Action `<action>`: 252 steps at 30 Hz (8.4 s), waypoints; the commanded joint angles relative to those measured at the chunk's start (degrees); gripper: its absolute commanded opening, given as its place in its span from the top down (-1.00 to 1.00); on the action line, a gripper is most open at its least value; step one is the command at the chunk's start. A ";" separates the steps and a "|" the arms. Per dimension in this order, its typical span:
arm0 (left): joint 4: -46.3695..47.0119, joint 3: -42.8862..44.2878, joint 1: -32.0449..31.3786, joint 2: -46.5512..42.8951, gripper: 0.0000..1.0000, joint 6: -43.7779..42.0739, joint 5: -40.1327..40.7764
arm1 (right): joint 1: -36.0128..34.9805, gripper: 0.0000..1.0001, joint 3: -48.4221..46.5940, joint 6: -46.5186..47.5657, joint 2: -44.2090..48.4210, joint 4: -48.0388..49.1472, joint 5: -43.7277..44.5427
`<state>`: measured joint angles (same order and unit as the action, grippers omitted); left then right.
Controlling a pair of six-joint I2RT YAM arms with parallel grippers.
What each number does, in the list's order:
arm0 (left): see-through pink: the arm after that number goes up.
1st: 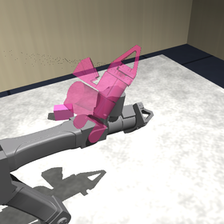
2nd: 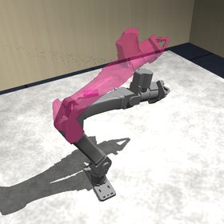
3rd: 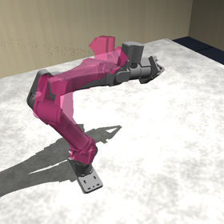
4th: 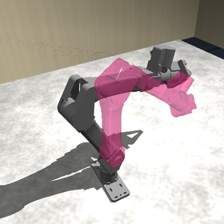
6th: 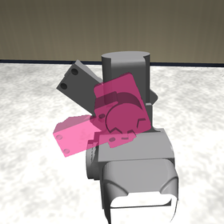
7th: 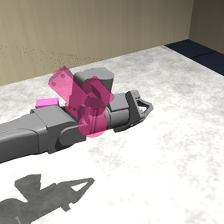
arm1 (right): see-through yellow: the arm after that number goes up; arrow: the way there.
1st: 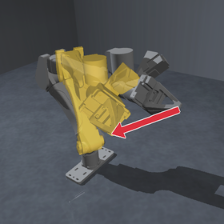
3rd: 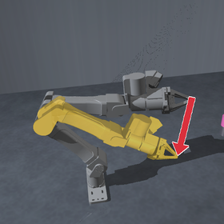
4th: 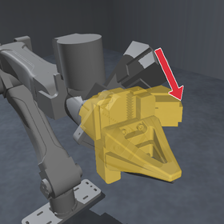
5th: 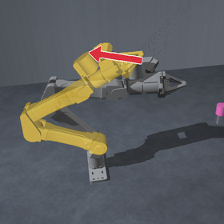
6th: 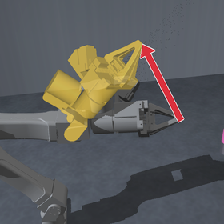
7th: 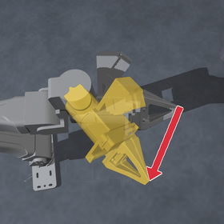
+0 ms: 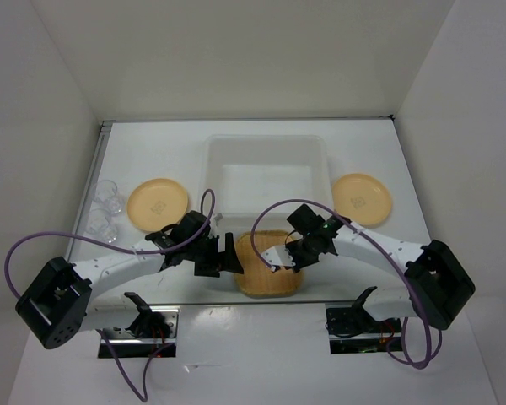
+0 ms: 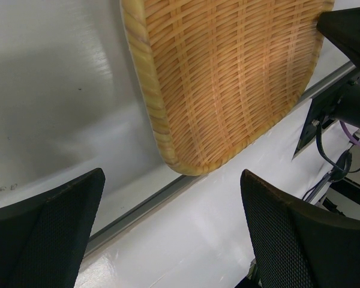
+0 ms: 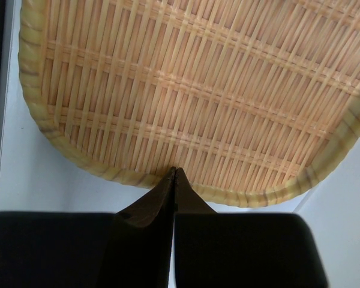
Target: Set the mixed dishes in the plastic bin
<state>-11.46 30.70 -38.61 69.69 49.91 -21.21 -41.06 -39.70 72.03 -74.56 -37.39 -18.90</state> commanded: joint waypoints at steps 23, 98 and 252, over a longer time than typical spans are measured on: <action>3.99 4.46 -0.24 4.05 -1.00 0.54 -0.93 | -0.43 1.00 -1.61 -1.01 -5.94 -1.29 -0.09; 10.05 12.10 -2.43 15.56 -0.75 -0.16 -3.22 | 0.19 1.00 0.33 -2.77 -4.80 -2.16 8.08; -33.00 29.78 26.83 3.52 -1.00 27.08 36.06 | 9.94 -0.96 8.85 -51.73 58.92 20.51 49.48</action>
<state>-44.31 62.74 -12.12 73.95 69.97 11.92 -30.41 -31.33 20.47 -15.09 -19.27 30.59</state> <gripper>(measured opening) 1.001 0.982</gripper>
